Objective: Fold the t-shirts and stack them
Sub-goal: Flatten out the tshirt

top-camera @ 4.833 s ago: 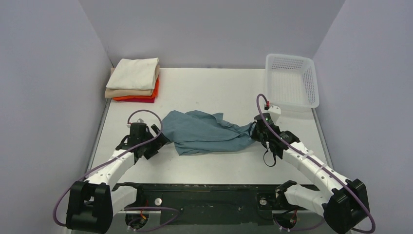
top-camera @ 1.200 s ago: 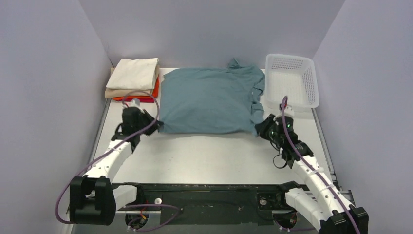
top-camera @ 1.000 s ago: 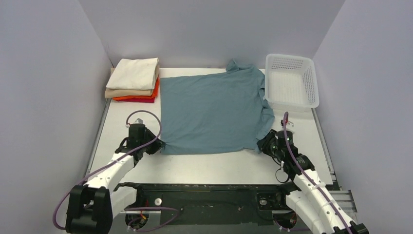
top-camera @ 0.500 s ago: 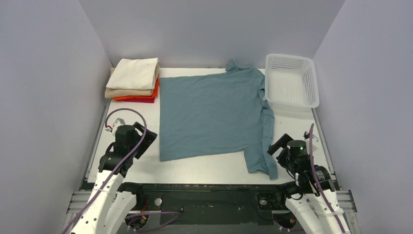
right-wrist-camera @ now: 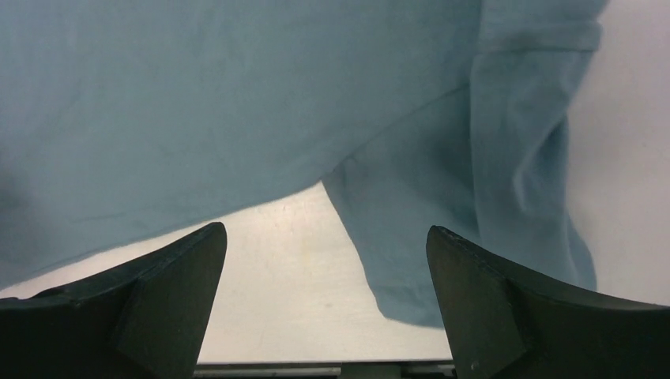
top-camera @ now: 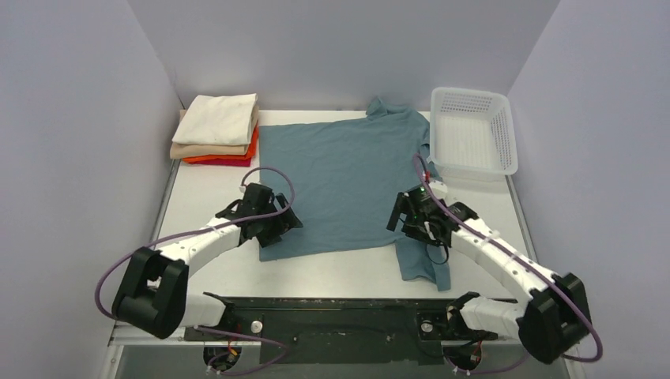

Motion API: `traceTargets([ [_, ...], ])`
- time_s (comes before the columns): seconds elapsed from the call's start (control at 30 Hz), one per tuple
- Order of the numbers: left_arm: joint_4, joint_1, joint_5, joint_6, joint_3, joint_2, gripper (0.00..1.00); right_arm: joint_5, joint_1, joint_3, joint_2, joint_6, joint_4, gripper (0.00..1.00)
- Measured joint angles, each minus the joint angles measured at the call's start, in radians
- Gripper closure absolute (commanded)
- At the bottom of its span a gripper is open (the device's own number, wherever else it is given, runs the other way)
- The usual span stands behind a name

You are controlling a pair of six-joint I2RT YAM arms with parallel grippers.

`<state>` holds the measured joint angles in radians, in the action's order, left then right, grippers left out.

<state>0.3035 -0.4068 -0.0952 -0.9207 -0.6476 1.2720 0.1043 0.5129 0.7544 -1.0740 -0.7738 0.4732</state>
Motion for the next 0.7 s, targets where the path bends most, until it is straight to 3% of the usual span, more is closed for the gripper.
traceTargets([
  [0.13,-0.033,0.01,0.026,-0.002,-0.003,0.114,0.08,0.027,0.005,0.019,-0.184,0.013,-0.082,0.08],
  [0.37,-0.114,0.105,-0.008,-0.022,0.042,0.095,0.06,0.054,-0.018,0.034,-0.364,0.019,-0.167,0.12],
  [0.53,-0.154,0.241,-0.024,-0.021,0.126,0.006,0.05,0.09,-0.047,-0.016,-0.338,0.01,-0.184,0.11],
  [0.7,-0.119,0.28,0.024,-0.011,0.17,-0.079,0.04,0.141,-0.175,-0.126,-0.195,-0.017,-0.143,0.09],
])
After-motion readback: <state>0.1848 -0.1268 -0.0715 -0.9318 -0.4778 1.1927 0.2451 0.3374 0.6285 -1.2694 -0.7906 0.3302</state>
